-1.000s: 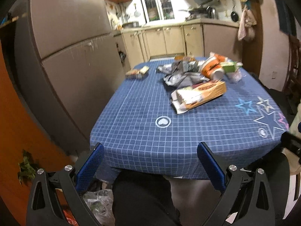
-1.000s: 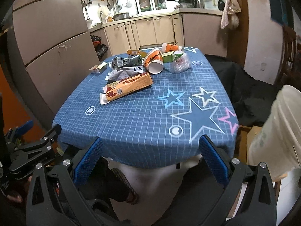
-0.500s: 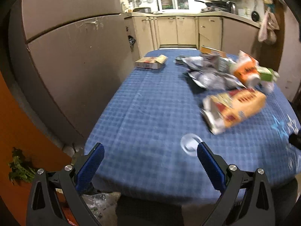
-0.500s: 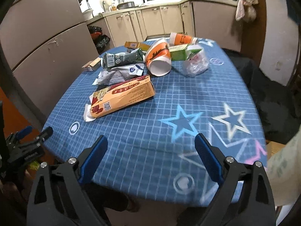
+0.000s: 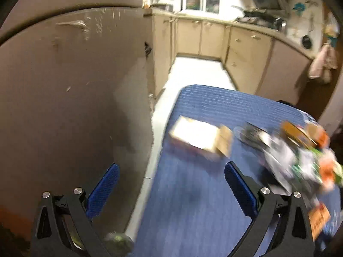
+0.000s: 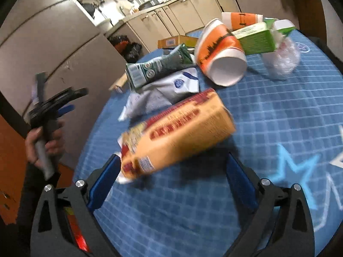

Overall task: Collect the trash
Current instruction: 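Move both tools toward the trash pile on the table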

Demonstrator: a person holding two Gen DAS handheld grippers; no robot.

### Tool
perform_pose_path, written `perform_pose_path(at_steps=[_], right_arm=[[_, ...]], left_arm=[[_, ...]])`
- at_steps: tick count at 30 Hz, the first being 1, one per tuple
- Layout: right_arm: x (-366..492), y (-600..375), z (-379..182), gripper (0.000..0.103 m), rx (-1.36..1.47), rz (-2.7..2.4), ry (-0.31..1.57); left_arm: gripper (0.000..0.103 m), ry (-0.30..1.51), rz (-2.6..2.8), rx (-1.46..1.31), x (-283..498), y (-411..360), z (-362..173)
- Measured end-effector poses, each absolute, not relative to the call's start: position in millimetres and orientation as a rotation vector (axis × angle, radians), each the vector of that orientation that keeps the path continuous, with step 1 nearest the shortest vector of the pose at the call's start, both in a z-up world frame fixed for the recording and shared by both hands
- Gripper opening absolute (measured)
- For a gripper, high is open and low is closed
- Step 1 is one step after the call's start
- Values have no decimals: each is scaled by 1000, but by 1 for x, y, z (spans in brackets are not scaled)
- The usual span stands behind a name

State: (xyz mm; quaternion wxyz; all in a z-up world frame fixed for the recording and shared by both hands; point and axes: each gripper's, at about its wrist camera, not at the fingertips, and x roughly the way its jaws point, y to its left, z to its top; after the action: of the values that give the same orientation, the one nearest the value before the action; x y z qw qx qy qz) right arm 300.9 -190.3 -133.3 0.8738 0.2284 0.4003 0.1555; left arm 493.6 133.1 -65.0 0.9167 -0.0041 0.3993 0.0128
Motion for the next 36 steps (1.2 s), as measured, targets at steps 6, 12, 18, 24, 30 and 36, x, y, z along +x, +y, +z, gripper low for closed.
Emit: perform_pose_path(at_steps=[6, 12, 18, 24, 30, 36], right_arm=[[309, -174, -129, 93, 442, 331, 818], [313, -169, -130, 93, 415, 325, 816], [306, -179, -132, 93, 450, 340, 807], [300, -184, -132, 93, 469, 348, 804], [285, -197, -133, 93, 429, 304, 802], [275, -209, -123, 93, 379, 232, 768]], left_arm=[[98, 897, 102, 25, 596, 129, -84], [99, 1063, 246, 172, 657, 124, -120], [99, 1144, 217, 244, 612, 116, -118], [99, 1134, 110, 303, 496, 93, -109], [99, 981, -88, 366, 380, 81, -76], [99, 845, -326, 421, 334, 57, -71]])
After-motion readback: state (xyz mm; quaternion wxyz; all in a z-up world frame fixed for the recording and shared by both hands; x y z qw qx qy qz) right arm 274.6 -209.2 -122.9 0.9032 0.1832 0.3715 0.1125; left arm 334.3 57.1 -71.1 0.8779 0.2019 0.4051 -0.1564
